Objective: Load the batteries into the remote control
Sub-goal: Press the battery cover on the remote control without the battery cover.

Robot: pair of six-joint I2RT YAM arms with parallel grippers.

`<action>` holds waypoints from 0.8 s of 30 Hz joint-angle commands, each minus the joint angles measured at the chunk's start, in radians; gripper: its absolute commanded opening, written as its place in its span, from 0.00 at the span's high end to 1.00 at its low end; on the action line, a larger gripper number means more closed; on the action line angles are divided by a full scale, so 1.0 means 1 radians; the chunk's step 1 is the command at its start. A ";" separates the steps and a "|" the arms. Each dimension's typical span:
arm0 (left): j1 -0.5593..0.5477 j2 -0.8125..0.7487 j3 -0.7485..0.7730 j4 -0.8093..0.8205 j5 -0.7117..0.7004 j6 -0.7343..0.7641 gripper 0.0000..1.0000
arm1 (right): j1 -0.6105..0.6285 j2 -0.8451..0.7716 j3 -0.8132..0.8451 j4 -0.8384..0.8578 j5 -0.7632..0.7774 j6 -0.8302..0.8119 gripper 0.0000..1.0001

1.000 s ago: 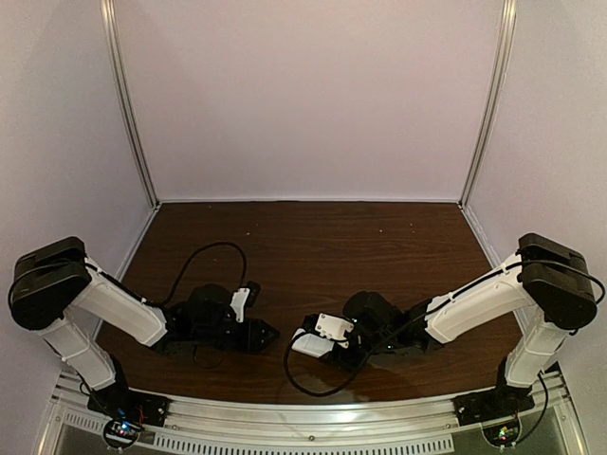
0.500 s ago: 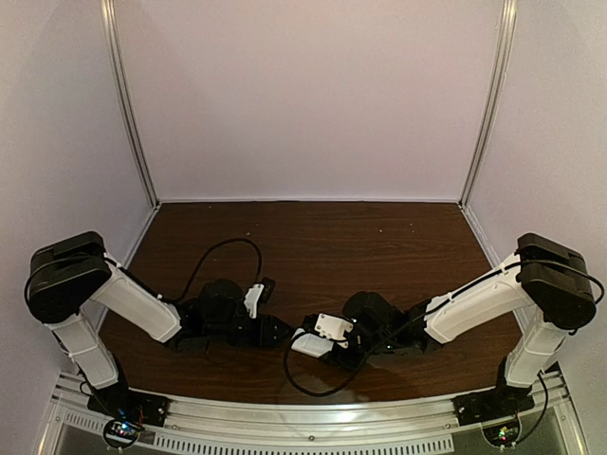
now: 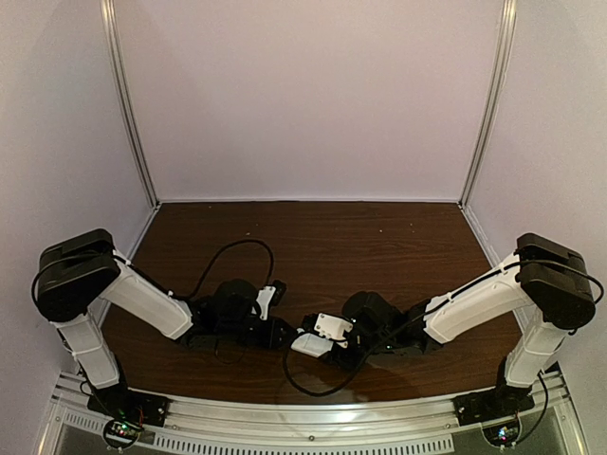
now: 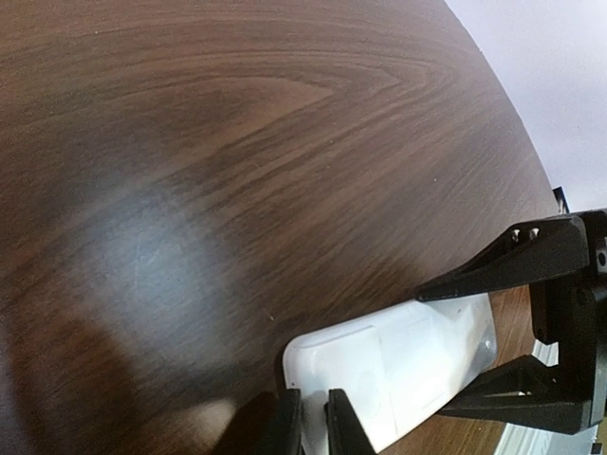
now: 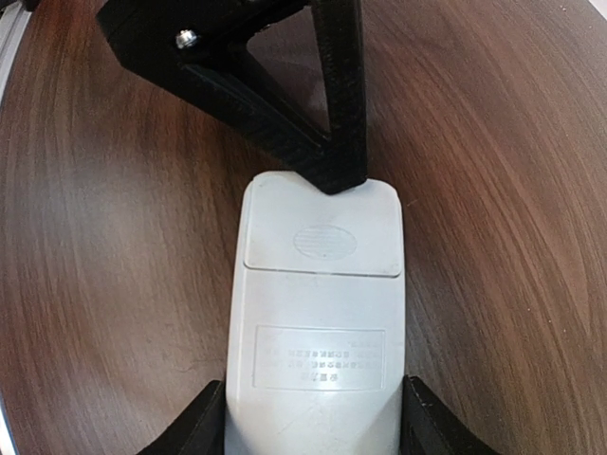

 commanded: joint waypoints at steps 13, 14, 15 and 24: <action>-0.053 0.087 0.100 -0.199 -0.026 0.049 0.86 | -0.004 0.051 0.037 -0.023 0.034 0.006 0.67; -0.053 0.087 0.100 -0.209 -0.033 0.040 0.85 | -0.004 0.053 0.038 -0.025 0.037 0.004 0.67; -0.053 0.087 0.099 -0.218 -0.040 0.033 0.85 | -0.004 0.053 0.038 -0.025 0.038 0.005 0.67; -0.073 0.089 0.070 -0.255 -0.030 0.038 0.76 | -0.004 0.061 0.043 -0.013 0.065 0.019 0.68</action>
